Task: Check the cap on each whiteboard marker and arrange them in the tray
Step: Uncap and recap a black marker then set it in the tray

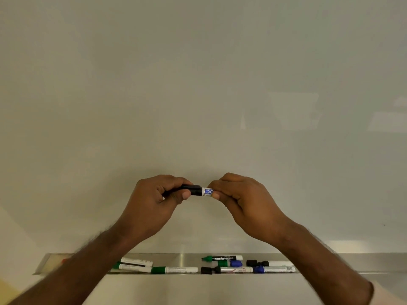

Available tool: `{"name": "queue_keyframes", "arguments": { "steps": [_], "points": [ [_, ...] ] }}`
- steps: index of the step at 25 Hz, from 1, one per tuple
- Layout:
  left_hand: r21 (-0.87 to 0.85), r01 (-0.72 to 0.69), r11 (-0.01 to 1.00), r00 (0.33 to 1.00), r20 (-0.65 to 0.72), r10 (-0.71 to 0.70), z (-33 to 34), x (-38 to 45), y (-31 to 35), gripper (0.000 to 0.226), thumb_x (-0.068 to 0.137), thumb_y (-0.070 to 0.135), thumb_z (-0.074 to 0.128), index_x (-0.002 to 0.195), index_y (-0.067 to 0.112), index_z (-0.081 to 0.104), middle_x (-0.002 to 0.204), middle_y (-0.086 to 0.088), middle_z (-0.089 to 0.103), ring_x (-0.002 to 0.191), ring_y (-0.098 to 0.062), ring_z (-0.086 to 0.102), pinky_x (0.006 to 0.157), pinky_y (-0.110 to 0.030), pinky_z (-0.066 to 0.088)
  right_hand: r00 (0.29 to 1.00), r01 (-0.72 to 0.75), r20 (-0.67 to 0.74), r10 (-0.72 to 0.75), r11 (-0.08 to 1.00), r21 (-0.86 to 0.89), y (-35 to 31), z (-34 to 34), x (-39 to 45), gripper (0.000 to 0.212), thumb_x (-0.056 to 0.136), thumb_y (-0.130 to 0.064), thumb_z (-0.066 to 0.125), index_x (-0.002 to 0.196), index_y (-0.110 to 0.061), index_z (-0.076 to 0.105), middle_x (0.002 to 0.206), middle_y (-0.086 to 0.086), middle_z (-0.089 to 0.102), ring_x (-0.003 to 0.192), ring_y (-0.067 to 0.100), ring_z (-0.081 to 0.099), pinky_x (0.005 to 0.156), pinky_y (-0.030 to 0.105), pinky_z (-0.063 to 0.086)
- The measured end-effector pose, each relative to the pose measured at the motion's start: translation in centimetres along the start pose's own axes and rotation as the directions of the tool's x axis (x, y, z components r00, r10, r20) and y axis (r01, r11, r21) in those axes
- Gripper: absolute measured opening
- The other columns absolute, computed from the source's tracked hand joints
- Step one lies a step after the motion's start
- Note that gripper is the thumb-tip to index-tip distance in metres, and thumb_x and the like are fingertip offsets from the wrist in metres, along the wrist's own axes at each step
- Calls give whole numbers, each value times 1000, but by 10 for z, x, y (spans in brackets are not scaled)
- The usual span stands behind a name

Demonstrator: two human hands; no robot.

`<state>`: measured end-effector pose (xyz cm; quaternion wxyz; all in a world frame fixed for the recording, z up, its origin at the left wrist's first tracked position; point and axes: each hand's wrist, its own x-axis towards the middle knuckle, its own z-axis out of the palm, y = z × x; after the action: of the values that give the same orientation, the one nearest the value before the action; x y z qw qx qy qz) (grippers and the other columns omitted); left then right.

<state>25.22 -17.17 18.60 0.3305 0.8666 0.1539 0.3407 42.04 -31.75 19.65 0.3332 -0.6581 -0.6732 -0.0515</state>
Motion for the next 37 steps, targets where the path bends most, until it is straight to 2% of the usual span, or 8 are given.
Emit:
{"name": "queue_keyframes", "arguments": {
  "steps": [2,5,10,15,22,29,32,37],
  "points": [
    [24,37,999,998,52,-38,1,-4,-18,28,83,13,69,91,40,72,75,9,68,73,-14,60,61,-14,42,999,-10,33,10,1000,0,7,17,-1,17,96,-20,54,105,-17,68,76,-7,54,66,12,48,58,29,41],
    [71,89,994,990,102,-96,6,-17,-48,26,80,13,73,91,36,73,79,9,70,79,-13,62,67,-18,46,994,-41,101,38,999,30,18,50,-9,16,95,-19,56,106,-17,68,79,-1,58,68,14,49,61,33,43],
    [131,170,977,977,104,-184,19,-49,-108,24,77,10,76,91,29,75,85,9,62,78,-9,58,69,-9,42,974,-167,163,159,985,40,31,119,-31,28,91,-11,55,117,-15,62,98,4,65,85,21,57,76,32,43],
    [309,213,927,960,112,-258,46,-96,-163,19,81,15,72,97,26,74,91,11,62,86,-9,54,76,-14,37,934,-275,204,294,954,-116,35,185,-50,23,91,-16,52,110,-22,64,103,0,66,96,21,55,88,35,36],
    [511,217,832,931,146,-333,74,-128,-202,24,76,6,71,95,21,75,88,1,69,80,-22,60,72,-36,49,833,-416,264,486,865,-280,37,252,-70,22,89,-21,54,108,-25,66,103,-1,60,102,21,47,92,38,31],
    [621,286,730,889,113,-444,85,-141,-216,24,71,5,75,90,21,75,85,-1,67,77,-24,60,69,-38,48,822,-404,256,508,838,-367,35,285,-78,22,87,-24,60,109,-24,65,112,5,54,112,27,42,96,45,32],
    [633,273,725,886,128,-446,87,-144,-219,22,77,9,71,93,22,75,90,-1,66,80,-23,59,70,-37,47,829,-355,293,477,853,-383,35,285,-87,25,89,-23,57,113,-24,62,111,6,55,110,29,44,94,47,34],
    [608,269,747,900,117,-419,91,-145,-217,17,83,19,67,98,25,72,94,2,62,83,-20,56,74,-37,46,849,-422,188,493,848,-320,58,244,-104,26,88,-15,56,111,-25,64,104,0,60,103,23,48,88,41,39]
  ]
}}
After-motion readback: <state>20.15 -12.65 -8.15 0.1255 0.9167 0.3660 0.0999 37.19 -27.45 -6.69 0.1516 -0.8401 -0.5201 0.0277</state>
